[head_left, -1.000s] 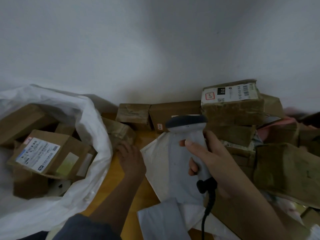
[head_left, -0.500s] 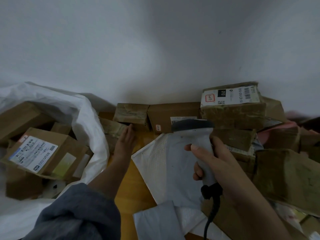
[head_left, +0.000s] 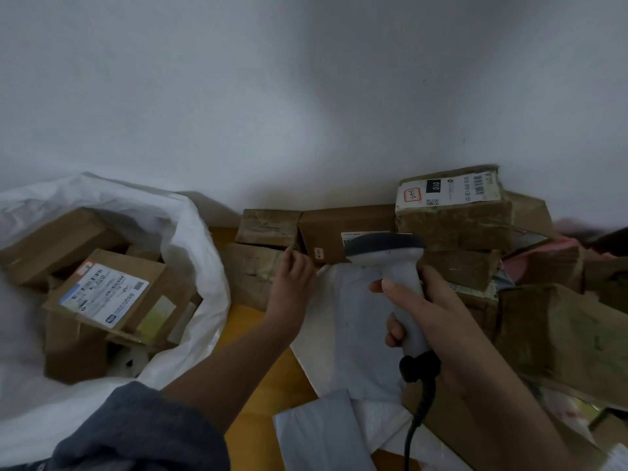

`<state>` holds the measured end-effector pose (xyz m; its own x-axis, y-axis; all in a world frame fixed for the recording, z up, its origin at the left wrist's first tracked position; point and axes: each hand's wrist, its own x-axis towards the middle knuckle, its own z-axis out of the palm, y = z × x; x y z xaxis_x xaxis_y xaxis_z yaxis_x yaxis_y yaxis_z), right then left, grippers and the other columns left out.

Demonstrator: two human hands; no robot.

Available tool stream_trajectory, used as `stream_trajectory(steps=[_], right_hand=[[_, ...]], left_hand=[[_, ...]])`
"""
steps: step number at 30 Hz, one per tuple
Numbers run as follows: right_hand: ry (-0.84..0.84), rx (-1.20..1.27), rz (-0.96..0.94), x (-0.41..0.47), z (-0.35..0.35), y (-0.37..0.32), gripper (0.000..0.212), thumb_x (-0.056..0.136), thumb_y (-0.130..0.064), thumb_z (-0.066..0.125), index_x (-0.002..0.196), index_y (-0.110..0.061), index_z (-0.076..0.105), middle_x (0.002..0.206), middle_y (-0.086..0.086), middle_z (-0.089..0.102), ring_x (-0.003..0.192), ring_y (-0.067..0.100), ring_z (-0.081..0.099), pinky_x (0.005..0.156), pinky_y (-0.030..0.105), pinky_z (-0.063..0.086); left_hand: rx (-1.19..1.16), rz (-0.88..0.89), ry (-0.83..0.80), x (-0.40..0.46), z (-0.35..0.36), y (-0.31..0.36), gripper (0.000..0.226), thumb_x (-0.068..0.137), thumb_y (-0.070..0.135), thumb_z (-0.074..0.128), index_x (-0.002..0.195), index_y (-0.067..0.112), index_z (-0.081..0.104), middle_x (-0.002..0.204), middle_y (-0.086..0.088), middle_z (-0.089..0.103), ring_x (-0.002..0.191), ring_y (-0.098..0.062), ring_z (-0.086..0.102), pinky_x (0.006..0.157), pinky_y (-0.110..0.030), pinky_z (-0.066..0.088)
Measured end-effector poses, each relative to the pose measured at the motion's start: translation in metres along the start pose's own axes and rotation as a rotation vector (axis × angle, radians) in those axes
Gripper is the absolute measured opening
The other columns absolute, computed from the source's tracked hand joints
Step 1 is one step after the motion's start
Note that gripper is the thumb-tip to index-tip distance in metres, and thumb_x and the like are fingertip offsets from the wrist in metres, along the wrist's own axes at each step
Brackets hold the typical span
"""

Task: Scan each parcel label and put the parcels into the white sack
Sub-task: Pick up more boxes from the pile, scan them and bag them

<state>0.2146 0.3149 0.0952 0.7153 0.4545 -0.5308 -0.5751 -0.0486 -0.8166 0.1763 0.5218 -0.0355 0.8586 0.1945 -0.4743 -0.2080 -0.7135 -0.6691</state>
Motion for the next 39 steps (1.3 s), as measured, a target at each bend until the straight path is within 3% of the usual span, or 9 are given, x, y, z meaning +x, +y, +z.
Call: stream_trajectory(steps=[4,9,15,18,23,26,29,32,39], right_hand=[[0.047,0.076,-0.011,-0.014,0.001,-0.002,0.032,0.089,-0.021,0.064,0.118,-0.012,0.054,0.100,0.029,0.060,0.050,0.015,0.052,0.054,0.034,0.049],[0.105,0.179,-0.003,-0.032,0.007,-0.001,0.026,0.091,-0.018,0.063,0.115,-0.013,0.056,0.093,0.017,0.060,0.046,0.012,0.051,0.053,0.033,0.047],[0.137,0.221,-0.060,-0.056,0.014,0.002,0.023,0.093,-0.016,0.062,0.115,-0.013,0.058,0.099,0.016,0.063,0.047,0.012,0.050,0.051,0.032,0.047],[0.142,0.236,-0.066,-0.066,0.018,0.004,0.022,0.093,-0.014,0.062,0.115,-0.011,0.060,0.097,0.015,0.064,0.045,0.011,0.048,0.049,0.030,0.046],[0.162,0.228,-0.094,-0.077,0.022,0.010,0.029,0.090,-0.014,0.066,0.117,-0.006,0.060,0.087,0.014,0.060,0.043,0.010,0.046,0.046,0.028,0.047],[0.217,0.227,-0.133,-0.081,0.024,0.015,0.026,0.090,-0.014,0.067,0.114,-0.006,0.058,0.062,0.002,0.055,0.044,0.011,0.046,0.045,0.027,0.046],[0.261,0.233,-0.168,-0.084,0.024,0.021,0.036,0.089,-0.015,0.070,0.121,-0.008,0.055,0.070,0.003,0.054,0.048,0.012,0.046,0.045,0.026,0.047],[0.297,0.218,-0.197,-0.084,0.025,0.026,0.049,0.086,-0.021,0.074,0.127,-0.007,0.052,0.074,0.006,0.053,0.047,0.011,0.047,0.045,0.025,0.049],[0.335,0.284,-0.235,-0.092,0.031,0.031,0.091,0.060,-0.041,0.084,0.137,-0.019,0.041,0.090,0.012,0.056,0.060,0.017,0.053,0.054,0.029,0.053]], left_hand=[[-0.233,-0.122,0.138,-0.026,-0.021,-0.007,0.100,0.086,0.021,0.061,0.153,0.008,-0.012,0.145,-0.024,0.014,0.138,-0.046,0.016,0.119,-0.055,0.006],[-0.475,-0.274,0.168,-0.063,-0.029,-0.020,0.105,0.083,0.026,0.067,0.153,0.012,-0.010,0.146,-0.022,0.017,0.136,-0.046,0.020,0.119,-0.055,0.010],[-0.795,-0.448,0.251,-0.108,-0.014,-0.035,0.125,0.066,0.059,0.074,0.154,0.028,-0.008,0.134,-0.018,0.028,0.116,-0.037,0.037,0.107,-0.045,0.033],[-1.196,-0.614,0.286,-0.127,-0.007,-0.042,0.126,0.060,0.066,0.077,0.153,0.037,-0.003,0.128,-0.015,0.027,0.112,-0.037,0.037,0.094,-0.045,0.041],[-1.999,-0.761,0.159,-0.142,0.003,-0.041,0.122,0.061,0.066,0.078,0.151,0.044,0.000,0.155,-0.015,0.018,0.139,-0.041,0.028,0.111,-0.056,0.033],[-2.405,-0.738,0.026,-0.150,0.002,-0.040,0.119,0.053,0.076,0.075,0.150,0.043,0.014,0.147,-0.008,0.040,0.124,-0.034,0.049,0.097,-0.056,0.048],[-2.710,-0.648,-0.061,-0.162,-0.005,-0.035,0.097,0.068,0.061,0.076,0.147,0.038,0.025,0.132,-0.010,0.052,0.110,-0.035,0.059,0.083,-0.057,0.056],[-2.979,-0.474,-0.123,-0.172,-0.016,-0.026,0.090,0.064,0.053,0.080,0.141,0.041,0.034,0.134,-0.014,0.051,0.115,-0.041,0.055,0.080,-0.061,0.055],[-3.143,-0.084,-0.057,-0.191,-0.053,-0.014,0.076,0.068,0.041,0.081,0.134,0.035,0.042,0.134,-0.017,0.049,0.117,-0.045,0.056,0.085,-0.061,0.053]])
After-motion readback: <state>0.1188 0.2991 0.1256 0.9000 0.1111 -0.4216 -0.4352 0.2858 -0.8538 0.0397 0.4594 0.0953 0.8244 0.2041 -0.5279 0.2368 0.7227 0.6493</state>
